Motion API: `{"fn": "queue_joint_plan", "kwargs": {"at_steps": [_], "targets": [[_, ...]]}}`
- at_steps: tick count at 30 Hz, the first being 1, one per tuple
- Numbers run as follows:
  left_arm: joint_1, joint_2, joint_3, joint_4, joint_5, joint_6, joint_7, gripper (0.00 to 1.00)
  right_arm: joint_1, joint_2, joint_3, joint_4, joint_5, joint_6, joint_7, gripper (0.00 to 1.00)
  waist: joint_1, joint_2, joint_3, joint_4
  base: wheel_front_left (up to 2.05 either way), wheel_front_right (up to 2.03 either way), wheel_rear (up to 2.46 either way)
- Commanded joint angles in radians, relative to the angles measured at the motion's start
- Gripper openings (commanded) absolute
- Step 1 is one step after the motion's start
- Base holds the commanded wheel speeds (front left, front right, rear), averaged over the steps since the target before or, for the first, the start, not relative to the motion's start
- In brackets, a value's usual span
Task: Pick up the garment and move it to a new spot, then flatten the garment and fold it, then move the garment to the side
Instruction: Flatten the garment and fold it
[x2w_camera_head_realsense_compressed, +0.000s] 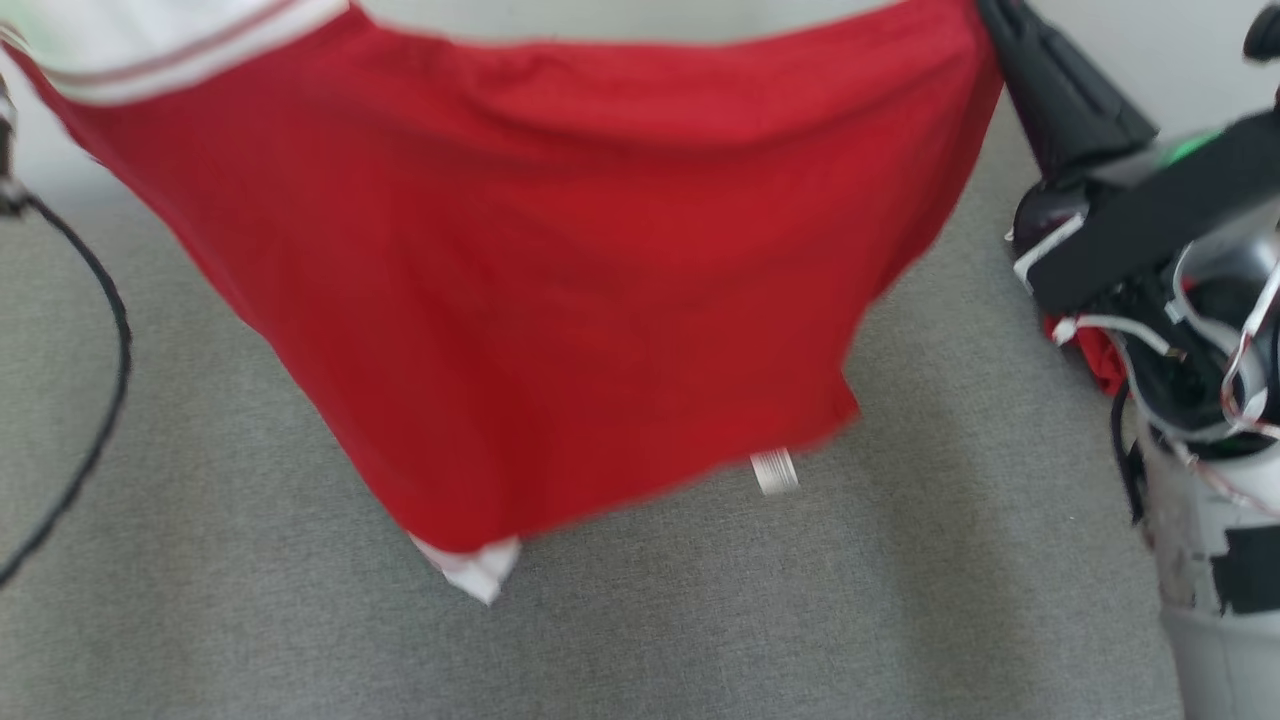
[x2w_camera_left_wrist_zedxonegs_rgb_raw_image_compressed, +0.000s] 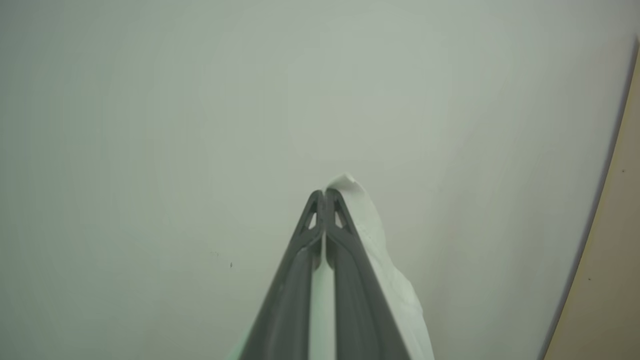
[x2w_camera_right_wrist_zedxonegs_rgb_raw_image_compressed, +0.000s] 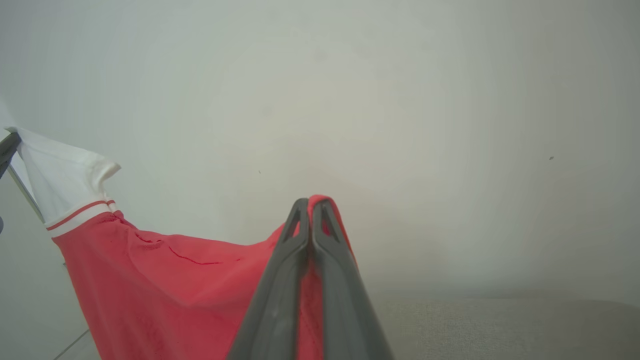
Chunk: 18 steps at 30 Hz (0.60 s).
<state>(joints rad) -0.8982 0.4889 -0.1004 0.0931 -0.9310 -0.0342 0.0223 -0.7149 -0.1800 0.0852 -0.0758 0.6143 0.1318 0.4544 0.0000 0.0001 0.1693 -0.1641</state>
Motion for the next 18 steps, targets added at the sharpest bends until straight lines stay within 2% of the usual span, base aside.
{"fn": "queue_joint_plan", "kwargs": {"at_steps": [1,5,9,11,14,18], "targets": [[-0.042,-0.004,0.003,0.011,0.008,0.005,-0.011,0.00,-0.032,-0.021,0.015,0.013,-0.002,-0.003,-0.007,0.00,0.0000,-0.0001,0.010,-0.011,0.00,0.00,0.00],[-0.134,-0.021,-0.003,0.044,0.022,0.013,-0.025,0.00,-0.119,-0.042,0.051,0.062,0.027,-0.003,-0.015,0.00,0.0000,-0.0001,0.051,-0.028,0.00,0.00,0.00],[-0.243,-0.014,-0.039,0.077,0.080,0.017,-0.031,0.00,-0.221,-0.055,0.087,0.136,0.024,-0.003,-0.025,0.00,0.0000,-0.0001,0.137,-0.047,0.00,0.00,0.00],[-0.306,0.032,-0.076,0.091,0.191,0.026,-0.059,0.00,-0.277,-0.057,0.103,0.175,0.010,-0.003,-0.049,0.00,0.0000,-0.0001,0.189,-0.056,0.00,0.00,0.00],[-0.406,0.046,-0.117,0.113,0.299,0.042,-0.110,0.00,-0.372,-0.049,0.109,0.237,-0.009,-0.003,-0.097,0.00,0.0000,-0.0001,0.272,-0.072,0.00,0.00,0.00],[-0.539,0.062,-0.140,0.142,0.390,0.053,-0.170,0.00,-0.491,-0.022,0.092,0.324,-0.042,-0.003,-0.194,0.00,0.0000,-0.0001,0.370,-0.096,0.00,0.00,0.00]]}}
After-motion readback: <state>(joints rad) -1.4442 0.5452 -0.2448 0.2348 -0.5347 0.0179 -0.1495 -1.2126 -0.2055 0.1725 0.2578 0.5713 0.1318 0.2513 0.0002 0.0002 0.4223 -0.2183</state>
